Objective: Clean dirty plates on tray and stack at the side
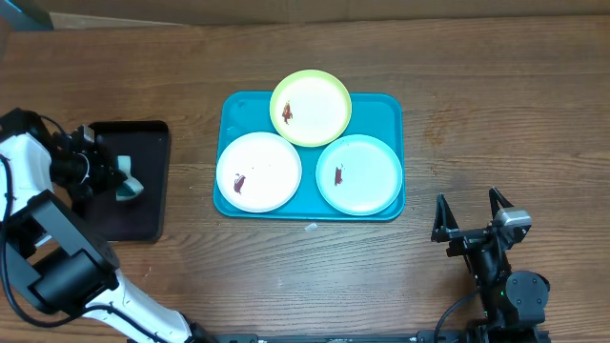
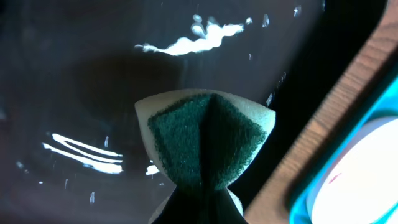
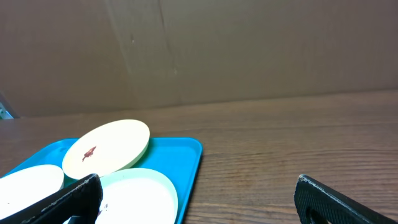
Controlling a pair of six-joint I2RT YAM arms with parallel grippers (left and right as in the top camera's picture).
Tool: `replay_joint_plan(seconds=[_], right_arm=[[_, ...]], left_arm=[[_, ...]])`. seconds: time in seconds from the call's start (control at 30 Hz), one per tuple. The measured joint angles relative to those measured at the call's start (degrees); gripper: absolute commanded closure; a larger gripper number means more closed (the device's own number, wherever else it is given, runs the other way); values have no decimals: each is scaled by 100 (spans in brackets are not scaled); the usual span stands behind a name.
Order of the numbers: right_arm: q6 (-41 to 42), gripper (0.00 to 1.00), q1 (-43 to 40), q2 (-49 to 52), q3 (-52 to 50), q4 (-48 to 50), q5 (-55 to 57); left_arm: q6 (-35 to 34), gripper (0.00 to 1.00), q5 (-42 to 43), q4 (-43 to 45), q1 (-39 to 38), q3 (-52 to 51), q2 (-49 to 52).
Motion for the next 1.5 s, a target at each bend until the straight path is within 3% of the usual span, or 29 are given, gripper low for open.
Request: replay_joint_plan(seconds=[0.3, 0.47, 0.67, 0.8, 1.03, 1.23, 1.5], right_arm=[[-2, 0, 0, -4, 0, -2, 0], [-2, 0, 0, -4, 0, -4, 0], [-4, 0, 0, -4, 0, -2, 0], [-4, 0, 0, -4, 0, -2, 2], [-2, 0, 0, -4, 0, -2, 0], [-2, 0, -2, -4, 0, -4, 0], [-4, 0, 0, -4, 0, -2, 0]], left_arm=[[-96, 96, 1307, -1572, -212, 3064, -417], [-94, 96, 1759, -2444, -1150, 3425, -857], [-94, 96, 1652, -2304, -2603, 2544, -796], [-328, 96, 1311, -1456, -3567, 1482, -763], [-1349, 96, 245, -87, -4784, -216, -734], [-1945, 96, -492, 896, -5027, -992, -726], [-2367, 96, -780, 1921, -4933, -1696, -723]])
